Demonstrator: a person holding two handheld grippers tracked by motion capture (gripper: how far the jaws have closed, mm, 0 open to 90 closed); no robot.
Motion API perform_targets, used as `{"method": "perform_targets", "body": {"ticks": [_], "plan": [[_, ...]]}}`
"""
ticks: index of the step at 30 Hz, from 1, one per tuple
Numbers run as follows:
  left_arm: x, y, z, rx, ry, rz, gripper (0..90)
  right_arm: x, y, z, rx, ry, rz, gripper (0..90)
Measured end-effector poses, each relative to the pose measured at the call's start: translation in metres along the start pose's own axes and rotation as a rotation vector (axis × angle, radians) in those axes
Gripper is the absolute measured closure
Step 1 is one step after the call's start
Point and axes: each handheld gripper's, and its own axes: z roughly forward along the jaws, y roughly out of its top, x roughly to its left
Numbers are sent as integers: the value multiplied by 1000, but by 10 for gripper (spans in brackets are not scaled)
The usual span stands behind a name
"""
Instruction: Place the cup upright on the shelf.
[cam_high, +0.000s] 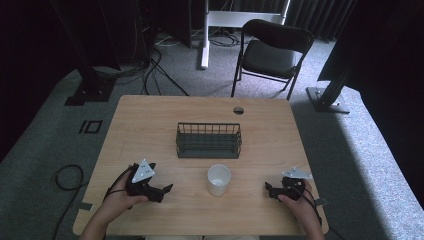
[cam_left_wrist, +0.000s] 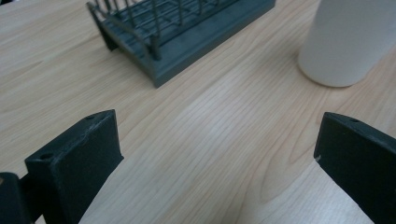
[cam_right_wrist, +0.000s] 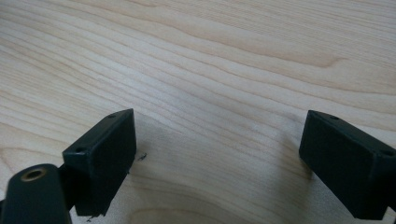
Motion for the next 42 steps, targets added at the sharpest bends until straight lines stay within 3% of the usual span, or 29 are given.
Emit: {"method": "perform_targets", "body": {"ticks": [8, 26, 35, 42], "plan": [[-11, 6, 6, 8, -48, 46, 9, 0, 0, 0, 0, 0, 0, 106], [-35, 25, 21, -53, -130, 123, 9, 0, 0, 0, 0, 0, 1, 106], [-48, 35, 31, -61, -176, 155, 9, 0, 0, 0, 0, 0, 2, 106], [-55, 41, 42, -80, -206, 154, 9, 0, 0, 0, 0, 0, 1, 106]]}}
